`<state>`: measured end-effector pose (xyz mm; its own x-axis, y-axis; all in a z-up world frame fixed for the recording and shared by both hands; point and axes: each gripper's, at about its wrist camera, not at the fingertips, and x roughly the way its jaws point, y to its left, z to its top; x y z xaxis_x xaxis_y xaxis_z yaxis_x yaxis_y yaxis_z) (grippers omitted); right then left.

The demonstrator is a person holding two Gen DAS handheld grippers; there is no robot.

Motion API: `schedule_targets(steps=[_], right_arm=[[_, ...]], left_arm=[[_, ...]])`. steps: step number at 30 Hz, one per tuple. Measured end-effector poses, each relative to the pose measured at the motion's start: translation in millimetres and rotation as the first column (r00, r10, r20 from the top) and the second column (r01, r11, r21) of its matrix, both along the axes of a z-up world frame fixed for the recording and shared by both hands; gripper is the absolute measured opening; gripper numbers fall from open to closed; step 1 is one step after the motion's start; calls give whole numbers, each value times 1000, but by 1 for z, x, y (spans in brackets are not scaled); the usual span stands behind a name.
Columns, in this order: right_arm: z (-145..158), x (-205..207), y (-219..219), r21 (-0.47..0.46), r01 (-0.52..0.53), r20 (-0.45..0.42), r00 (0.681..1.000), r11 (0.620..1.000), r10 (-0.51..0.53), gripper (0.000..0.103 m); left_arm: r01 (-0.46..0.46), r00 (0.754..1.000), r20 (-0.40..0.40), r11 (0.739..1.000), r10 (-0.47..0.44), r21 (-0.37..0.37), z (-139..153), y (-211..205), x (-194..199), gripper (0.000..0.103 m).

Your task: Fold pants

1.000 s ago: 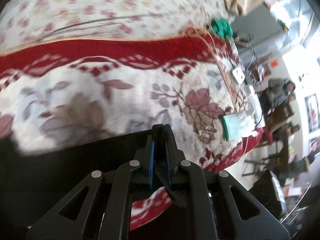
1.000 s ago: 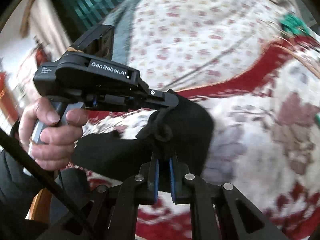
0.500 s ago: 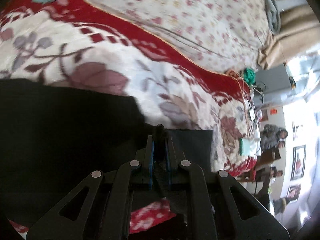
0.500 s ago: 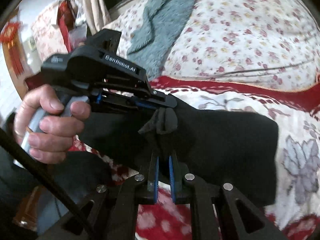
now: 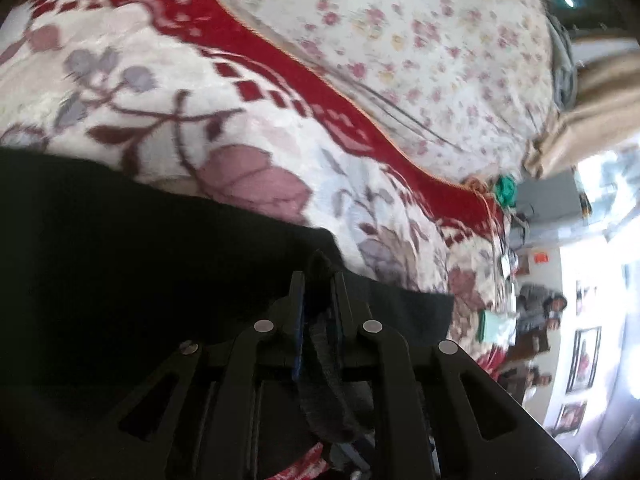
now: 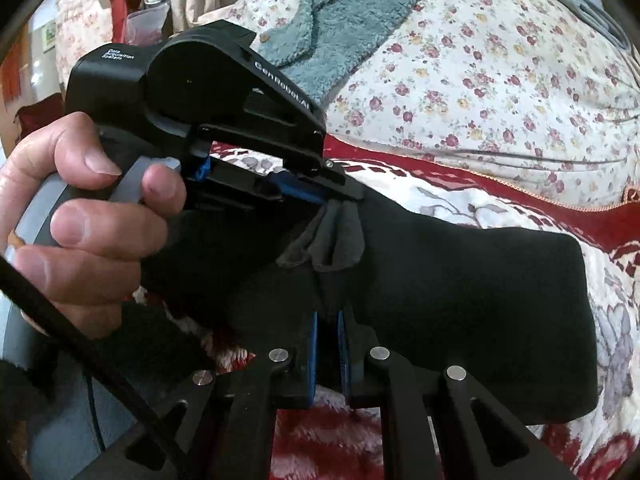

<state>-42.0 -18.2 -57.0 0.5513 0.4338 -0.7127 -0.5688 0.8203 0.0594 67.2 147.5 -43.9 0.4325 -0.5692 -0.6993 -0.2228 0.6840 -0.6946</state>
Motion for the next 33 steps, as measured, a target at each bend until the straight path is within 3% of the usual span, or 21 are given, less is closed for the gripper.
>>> schedule_targets(steps=[4,6,8,11,14,16,20,22,24,26,29,30,32,33], right_arm=[[-6,-6,3,-17,-7,31,999,1000,8,17],[-3,-11,-1,8,-17,45,999,1000,17,21],[3,-14,-7,69,-41,28,999,997,39,23],[16,-29,-15,135,-106,49,994,985,100,23],[31,-55,-31,155,-180,95,981,971,167,23],[37,-75,-56,131,-168,152,977,977,147,26],[35,-73,-117,99,10,184,983,995,-28,28],[34,-54,-142,97,111,166,978,989,-126,29],[36,-25,-168,108,197,121,970,974,-210,29],[43,-13,-175,133,178,94,977,975,-191,29],[56,-7,-168,218,-12,95,995,976,-8,29],[53,-1,-162,243,-73,80,995,967,55,29],[35,12,-157,239,-70,27,997,968,66,29],[13,23,-153,216,-56,-71,995,975,73,29]], left_arm=[[-150,988,33,986,152,-72,1,30,-10,27],[-207,972,85,972,217,-114,9,41,-20,31],[-199,964,140,960,228,-197,16,44,-29,43],[-136,961,194,948,197,-289,24,33,-34,43],[-80,972,185,944,146,-321,23,15,-35,45],[-40,982,159,942,98,-334,17,-3,-36,46],[65,992,120,953,-31,-294,9,-43,-40,46],[79,995,82,982,-65,-174,7,-54,-42,46],[39,999,15,998,-38,-40,-4,-55,-42,43],[9,1000,6,997,-8,-80,-9,-50,-42,43],[9,1000,24,999,-8,-45,-7,-53,-43,43],[11,1000,30,1000,-11,-26,-7,-56,-44,43],[16,999,37,1000,-16,-4,-6,-59,-44,43],[15,999,37,1000,-15,-7,-8,-59,-42,43]])
